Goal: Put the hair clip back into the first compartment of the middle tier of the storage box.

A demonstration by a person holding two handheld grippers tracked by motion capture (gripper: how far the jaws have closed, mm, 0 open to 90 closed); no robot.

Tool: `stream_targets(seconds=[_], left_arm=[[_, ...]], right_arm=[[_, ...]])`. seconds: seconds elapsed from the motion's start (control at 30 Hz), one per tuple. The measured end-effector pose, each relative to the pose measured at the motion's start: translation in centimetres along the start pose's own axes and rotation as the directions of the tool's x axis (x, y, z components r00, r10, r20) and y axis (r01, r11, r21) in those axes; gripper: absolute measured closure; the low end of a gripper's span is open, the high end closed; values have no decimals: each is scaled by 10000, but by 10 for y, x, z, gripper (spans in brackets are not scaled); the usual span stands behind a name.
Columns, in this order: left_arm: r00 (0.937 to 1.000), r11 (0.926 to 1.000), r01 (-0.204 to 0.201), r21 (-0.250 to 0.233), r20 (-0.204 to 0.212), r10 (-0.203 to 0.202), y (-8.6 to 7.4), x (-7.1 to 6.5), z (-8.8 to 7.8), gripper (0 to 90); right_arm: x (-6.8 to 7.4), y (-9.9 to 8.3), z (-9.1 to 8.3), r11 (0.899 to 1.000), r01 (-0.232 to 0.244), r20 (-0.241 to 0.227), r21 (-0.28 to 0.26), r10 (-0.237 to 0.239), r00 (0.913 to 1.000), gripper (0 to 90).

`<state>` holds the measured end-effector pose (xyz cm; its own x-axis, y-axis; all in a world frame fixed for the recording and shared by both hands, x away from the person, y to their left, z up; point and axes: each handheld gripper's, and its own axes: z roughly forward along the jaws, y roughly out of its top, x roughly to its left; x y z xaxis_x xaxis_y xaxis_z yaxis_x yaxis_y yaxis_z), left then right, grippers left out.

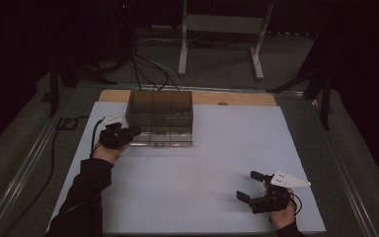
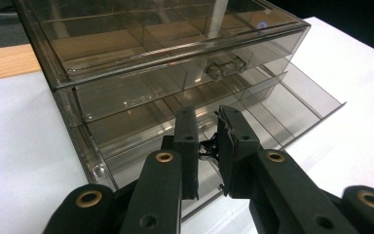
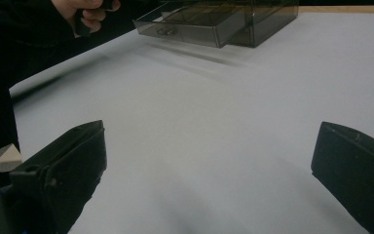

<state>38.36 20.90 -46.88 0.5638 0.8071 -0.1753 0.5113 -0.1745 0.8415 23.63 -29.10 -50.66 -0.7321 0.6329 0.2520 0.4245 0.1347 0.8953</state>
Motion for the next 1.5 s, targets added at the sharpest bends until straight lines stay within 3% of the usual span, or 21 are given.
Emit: stream_targets(seconds=[0.27,0.4,0.5,0.6,0.7,0.73,1.17,1.5], left_arm=[[9996,10000,-10,90,-296,13,1,-2,9,795],[9977,9998,-48,187,-676,61,2,-3,15,793],[9954,9999,54,114,-955,-43,3,-3,18,733],[9925,9998,194,60,-1208,-185,3,-4,19,604],[9911,9995,250,197,-1311,-222,2,-5,20,566],[9907,9994,222,272,-1345,-183,2,-5,20,501],[9861,9981,264,552,-1653,-169,4,-11,16,294],[9889,9982,389,459,-1449,-318,10,-16,9,173]], right_arm=[[0,0,0,10000,-34,-26,10,34,10000,0],[0,0,0,10000,-79,-47,-12,79,10000,0],[-1,-1,0,10000,-64,-50,8,64,10000,0],[-1,-1,0,10000,-93,-66,-7,93,9999,0],[-1,-1,-1,9999,-102,-62,8,102,9999,0],[-1,-1,-1,9999,-122,-79,-10,122,9999,0],[-1,-1,0,9999,-149,-86,14,149,9999,0],[-2,-2,0,9998,-187,-123,-3,187,9998,0]])
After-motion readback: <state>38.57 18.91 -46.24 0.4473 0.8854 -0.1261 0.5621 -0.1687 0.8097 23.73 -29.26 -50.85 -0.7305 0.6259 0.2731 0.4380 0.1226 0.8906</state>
